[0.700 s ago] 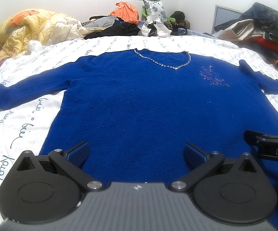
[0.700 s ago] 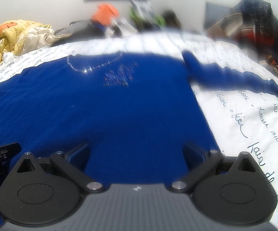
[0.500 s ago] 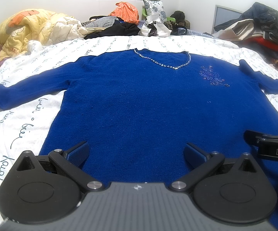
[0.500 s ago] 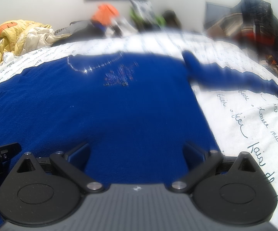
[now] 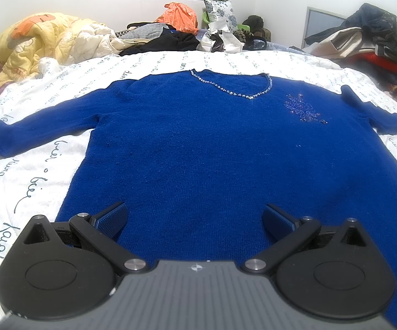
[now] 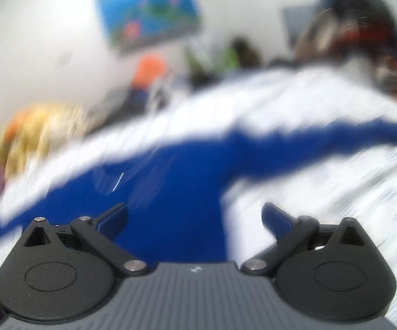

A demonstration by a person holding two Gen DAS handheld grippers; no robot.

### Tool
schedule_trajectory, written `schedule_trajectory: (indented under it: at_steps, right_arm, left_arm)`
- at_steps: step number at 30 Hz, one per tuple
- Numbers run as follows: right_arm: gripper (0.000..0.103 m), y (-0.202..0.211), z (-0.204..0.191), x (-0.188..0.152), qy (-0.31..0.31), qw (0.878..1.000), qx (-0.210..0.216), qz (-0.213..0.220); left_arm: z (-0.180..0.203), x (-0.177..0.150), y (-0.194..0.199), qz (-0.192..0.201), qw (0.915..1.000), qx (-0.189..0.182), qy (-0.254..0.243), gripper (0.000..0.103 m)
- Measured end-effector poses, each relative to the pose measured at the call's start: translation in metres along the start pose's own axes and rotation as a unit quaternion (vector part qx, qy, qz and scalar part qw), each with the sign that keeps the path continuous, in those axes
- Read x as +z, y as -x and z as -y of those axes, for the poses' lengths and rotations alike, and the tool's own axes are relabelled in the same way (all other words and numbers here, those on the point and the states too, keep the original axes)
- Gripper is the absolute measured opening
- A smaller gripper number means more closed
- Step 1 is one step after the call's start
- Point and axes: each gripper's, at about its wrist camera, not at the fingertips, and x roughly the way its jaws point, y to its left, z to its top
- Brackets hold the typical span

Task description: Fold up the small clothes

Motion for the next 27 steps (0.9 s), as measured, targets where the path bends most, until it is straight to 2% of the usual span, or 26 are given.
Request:
schedule_trajectory:
  at_steps: [2, 3, 5, 7, 8, 10, 11, 12, 13, 15, 17, 19, 21, 25, 27]
  right_arm:
    - [0.103, -0.005, 0.057, 0.034, -0.081, 0.996, -0.016, 0.014]
    - [0.103, -0.010, 0.097, 0.050, -0.145, 0.989, -0.025, 0.021]
    - [0.103, -0.021, 0.159, 0.069, -0.253, 0.966, -0.052, 0.023]
    - [0.100, -0.030, 0.204, 0.074, -0.322, 0.944, -0.073, 0.023]
    - [0.096, -0.035, 0.214, 0.075, -0.337, 0.937, -0.083, 0.024]
    - [0.074, -0.046, 0.231, 0.072, -0.356, 0.928, -0.105, 0.022]
    - [0.069, -0.040, 0.236, 0.065, -0.361, 0.926, -0.110, 0.018]
    - [0.057, -0.042, 0.242, 0.063, -0.367, 0.924, -0.106, 0.020]
    - [0.053, -0.044, 0.244, 0.061, -0.370, 0.923, -0.103, 0.028]
    - [0.053, -0.053, 0.244, 0.062, -0.377, 0.921, -0.095, 0.037]
    - [0.047, -0.060, 0.244, 0.061, -0.368, 0.924, -0.098, 0.035]
    - [0.021, -0.057, 0.242, 0.059, -0.353, 0.928, -0.113, 0.029]
    - [0.009, -0.061, 0.249, 0.059, -0.351, 0.929, -0.117, 0.029]
    - [0.008, -0.059, 0.241, 0.064, -0.349, 0.927, -0.129, 0.044]
    - [0.008, -0.056, 0.206, 0.071, -0.321, 0.941, -0.089, 0.062]
  left_arm:
    - [0.000, 0.000, 0.000, 0.000, 1.0000, 0.001, 0.000, 0.103]
    - [0.000, 0.000, 0.000, 0.000, 1.0000, 0.001, -0.001, 0.103]
    - [0.000, 0.000, 0.000, 0.000, 1.0000, 0.001, 0.000, 0.103]
    - [0.000, 0.000, 0.000, 0.000, 1.0000, 0.001, 0.000, 0.103]
    - [0.000, 0.000, 0.000, 0.000, 1.0000, 0.001, -0.001, 0.103]
    - [0.000, 0.000, 0.000, 0.000, 1.0000, 0.001, -0.001, 0.103]
    - [0.001, 0.000, 0.000, 0.000, 1.0000, 0.001, -0.001, 0.103]
    - [0.001, 0.000, 0.000, 0.000, 1.0000, 0.001, -0.001, 0.103]
    - [0.000, -0.001, 0.000, 0.000, 1.0000, 0.001, -0.001, 0.103]
    - [0.001, 0.000, -0.001, -0.001, 1.0000, 0.001, -0.001, 0.103]
    - [0.001, 0.000, -0.001, -0.001, 1.0000, 0.001, -0.001, 0.103]
    - [0.001, 0.000, -0.001, -0.001, 1.0000, 0.001, -0.001, 0.103]
    - [0.001, 0.000, -0.001, -0.001, 1.0000, 0.001, -0.001, 0.103]
    - [0.001, -0.001, -0.001, 0.000, 1.0000, 0.000, 0.001, 0.103]
    - [0.002, 0.000, -0.002, 0.000, 1.0000, 0.000, 0.001, 0.103]
